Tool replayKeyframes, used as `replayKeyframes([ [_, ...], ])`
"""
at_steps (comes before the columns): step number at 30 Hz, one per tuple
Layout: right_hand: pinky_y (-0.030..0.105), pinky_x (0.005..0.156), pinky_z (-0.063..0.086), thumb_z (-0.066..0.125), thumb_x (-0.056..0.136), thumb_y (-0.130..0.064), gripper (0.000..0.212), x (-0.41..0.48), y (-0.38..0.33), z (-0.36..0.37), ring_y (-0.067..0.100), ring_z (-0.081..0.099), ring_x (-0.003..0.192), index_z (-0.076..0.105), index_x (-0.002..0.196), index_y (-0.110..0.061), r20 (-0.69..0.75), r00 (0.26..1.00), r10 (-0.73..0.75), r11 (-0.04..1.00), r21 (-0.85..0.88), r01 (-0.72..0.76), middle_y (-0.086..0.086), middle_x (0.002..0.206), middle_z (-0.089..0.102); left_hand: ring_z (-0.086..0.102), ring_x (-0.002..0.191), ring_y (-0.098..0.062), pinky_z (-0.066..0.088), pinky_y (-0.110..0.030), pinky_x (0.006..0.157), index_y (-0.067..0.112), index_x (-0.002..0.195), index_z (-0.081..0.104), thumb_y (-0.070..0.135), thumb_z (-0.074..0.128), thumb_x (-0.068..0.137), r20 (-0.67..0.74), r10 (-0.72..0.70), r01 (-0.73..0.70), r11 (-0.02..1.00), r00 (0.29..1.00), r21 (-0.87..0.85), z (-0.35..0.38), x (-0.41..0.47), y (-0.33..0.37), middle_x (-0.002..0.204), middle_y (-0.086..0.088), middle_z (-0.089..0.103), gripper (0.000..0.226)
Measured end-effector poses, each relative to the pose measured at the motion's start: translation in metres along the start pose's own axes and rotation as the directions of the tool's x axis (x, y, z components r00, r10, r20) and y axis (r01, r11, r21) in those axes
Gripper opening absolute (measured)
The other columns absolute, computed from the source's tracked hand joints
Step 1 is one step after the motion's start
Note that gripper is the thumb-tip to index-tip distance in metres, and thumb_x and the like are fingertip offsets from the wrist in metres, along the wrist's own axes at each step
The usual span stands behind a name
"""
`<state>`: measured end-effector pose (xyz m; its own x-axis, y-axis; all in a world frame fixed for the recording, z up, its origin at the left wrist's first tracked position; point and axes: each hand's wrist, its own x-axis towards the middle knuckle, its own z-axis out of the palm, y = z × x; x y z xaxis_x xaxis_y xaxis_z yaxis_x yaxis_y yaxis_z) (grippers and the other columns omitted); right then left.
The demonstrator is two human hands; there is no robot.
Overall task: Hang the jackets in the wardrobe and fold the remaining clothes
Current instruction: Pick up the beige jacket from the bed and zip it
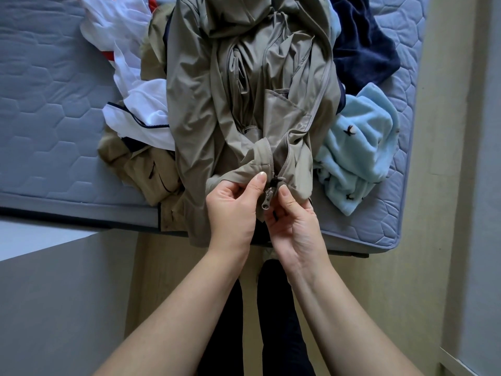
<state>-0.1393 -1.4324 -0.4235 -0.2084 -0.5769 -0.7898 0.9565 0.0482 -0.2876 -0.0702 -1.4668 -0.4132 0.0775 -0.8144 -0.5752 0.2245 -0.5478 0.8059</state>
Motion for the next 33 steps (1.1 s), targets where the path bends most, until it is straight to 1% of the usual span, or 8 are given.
replayKeyframes([
  [4,0.020,0.058,0.056,0.063,0.070,0.001,0.016,0.000,-0.003,0.001,0.010,0.068,0.061,0.072,0.073,-0.012,-0.005,1.000,-0.004,1.000,0.019,0.005,0.003,0.071,0.072,0.068,0.096,-0.026,0.052,-0.040,0.092,0.005,0.093,0.071,-0.002,0.067,0.084,0.056,0.053,-0.057,0.996,0.997,0.073,-0.003,0.000,-0.001,0.098,-0.017,0.072,0.012],
  [8,0.018,0.056,0.054,0.062,0.070,0.001,0.018,0.001,-0.005,0.002,0.010,0.067,0.060,0.065,0.085,-0.008,-0.036,0.999,-0.021,0.999,0.036,0.022,0.003,0.070,0.071,0.070,0.092,-0.025,0.054,-0.042,0.090,0.007,0.090,0.071,-0.001,0.068,0.083,0.129,0.085,-0.111,0.971,0.988,0.213,-0.010,0.003,-0.003,0.092,-0.012,0.074,0.011],
  [12,0.018,0.049,0.051,0.057,0.082,0.006,0.015,0.003,-0.007,0.002,0.010,0.068,0.059,0.063,0.089,-0.006,-0.061,0.997,-0.039,0.999,0.015,0.040,0.003,0.069,0.071,0.070,0.085,-0.024,0.055,-0.046,0.086,0.013,0.085,0.070,0.003,0.070,0.083,0.219,0.079,-0.161,0.908,0.973,0.387,-0.018,0.009,-0.004,0.086,-0.009,0.074,0.010],
  [19,0.022,0.055,0.055,0.055,0.086,0.009,0.016,0.008,-0.003,0.002,0.014,0.068,0.063,0.063,0.092,-0.004,-0.115,0.992,-0.044,0.997,0.059,0.051,0.006,0.071,0.071,0.066,0.077,-0.025,0.054,-0.045,0.080,0.022,0.073,0.063,0.011,0.069,0.083,0.346,0.072,-0.279,0.750,0.935,0.599,-0.025,0.020,-0.005,0.072,0.003,0.066,0.017],
  [22,0.019,0.054,0.053,0.055,0.087,0.007,0.016,0.008,-0.002,0.002,0.010,0.067,0.060,0.063,0.089,-0.007,-0.130,0.991,-0.029,0.999,0.010,0.031,0.003,0.069,0.071,0.067,0.079,-0.021,0.055,-0.039,0.081,0.020,0.078,0.065,0.010,0.068,0.086,0.311,0.067,-0.243,0.784,0.948,0.572,-0.027,0.021,-0.008,0.076,0.004,0.068,0.013],
  [26,0.018,0.054,0.053,0.056,0.089,0.002,0.017,0.004,-0.004,-0.002,0.007,0.067,0.060,0.065,0.087,-0.012,-0.127,0.991,-0.028,0.999,-0.042,0.023,-0.001,0.070,0.072,0.056,0.057,0.007,0.045,-0.013,0.059,0.013,0.086,0.070,0.011,0.066,0.088,0.371,-0.030,-0.178,0.840,0.928,0.513,-0.025,0.024,-0.008,0.061,0.017,0.064,0.005],
  [30,0.017,0.050,0.051,0.056,0.088,0.003,0.016,0.005,-0.002,-0.008,0.008,0.067,0.057,0.064,0.084,-0.010,-0.180,0.983,-0.025,1.000,-0.010,0.023,0.000,0.067,0.071,0.062,0.074,0.001,0.051,-0.019,0.077,0.014,0.079,0.070,0.010,0.069,0.085,0.400,0.083,-0.324,0.743,0.913,0.585,-0.024,0.023,-0.013,0.074,0.012,0.066,0.008],
  [33,0.018,0.049,0.051,0.060,0.089,-0.003,0.009,0.009,-0.009,-0.014,0.008,0.065,0.055,0.062,0.085,-0.010,-0.241,0.969,0.053,0.984,-0.151,-0.091,0.001,0.069,0.070,0.057,0.065,-0.004,0.048,-0.024,0.069,0.014,0.073,0.067,0.014,0.069,0.086,0.378,0.032,-0.290,0.702,0.925,0.651,-0.027,0.022,-0.015,0.067,0.008,0.062,0.014],
])
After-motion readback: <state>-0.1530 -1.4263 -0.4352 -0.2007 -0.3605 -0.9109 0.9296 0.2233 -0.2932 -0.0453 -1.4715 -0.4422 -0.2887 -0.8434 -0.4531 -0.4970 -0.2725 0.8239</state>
